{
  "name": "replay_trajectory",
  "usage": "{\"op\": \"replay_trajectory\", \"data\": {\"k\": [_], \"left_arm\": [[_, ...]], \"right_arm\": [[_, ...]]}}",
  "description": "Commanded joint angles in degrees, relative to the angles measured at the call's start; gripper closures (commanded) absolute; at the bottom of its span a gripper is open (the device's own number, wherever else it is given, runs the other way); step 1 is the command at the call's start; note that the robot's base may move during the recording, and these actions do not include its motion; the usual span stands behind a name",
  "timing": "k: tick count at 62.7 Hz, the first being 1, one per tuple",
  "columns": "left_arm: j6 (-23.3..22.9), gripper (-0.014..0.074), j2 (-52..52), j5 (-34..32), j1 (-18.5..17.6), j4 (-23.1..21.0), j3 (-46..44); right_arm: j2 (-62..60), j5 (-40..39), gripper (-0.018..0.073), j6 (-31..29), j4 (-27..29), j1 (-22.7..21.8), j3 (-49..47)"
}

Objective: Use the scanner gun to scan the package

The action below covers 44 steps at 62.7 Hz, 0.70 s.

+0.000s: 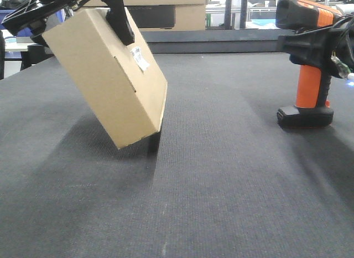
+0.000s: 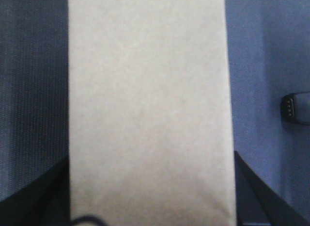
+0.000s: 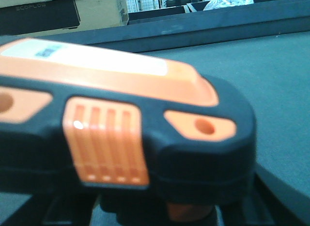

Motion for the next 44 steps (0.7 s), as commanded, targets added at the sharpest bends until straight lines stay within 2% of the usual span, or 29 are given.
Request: {"op": "replay_trajectory", "data": {"k": [1, 6, 22, 29, 35, 44], "left_arm": [[0.01, 0.0707, -0.39, -0.26, -0.25, -0.62, -0.21], [0.01, 0.0707, -0.39, -0.26, -0.25, -0.62, -0.21], [0.01, 0.0707, -0.39, -0.27, -0.25, 0.45, -0.21], [0.01, 0.0707, -0.39, 0.01, -0.25, 5.54, -1.06], [-0.09, 0.0707, -0.5, 3.27, 0.86, 13.7, -3.45], [-0.09, 0.0707, -0.5, 8.26, 3.34, 19.52, -6.4]], "right_arm": [[-0.21, 2.34, 0.0075, 0.07, -0.68, -0.3, -0.31], [-0.21, 4.92, -0.0011, 0.07, -0.68, -0.3, -0.31], [-4.97, 10.58, -0.0004, 0.07, -0.68, -0.3, -0.19], [-7.31, 11.48, -0.0004, 0.07, -0.68, -0.3, 0.36], [-10.25, 12.12, -0.0004, -0.04, -0.68, -0.3, 2.7], [-13.57, 12.12, -0.0004, -0.25, -0.68, -0.3, 7.35]]}}
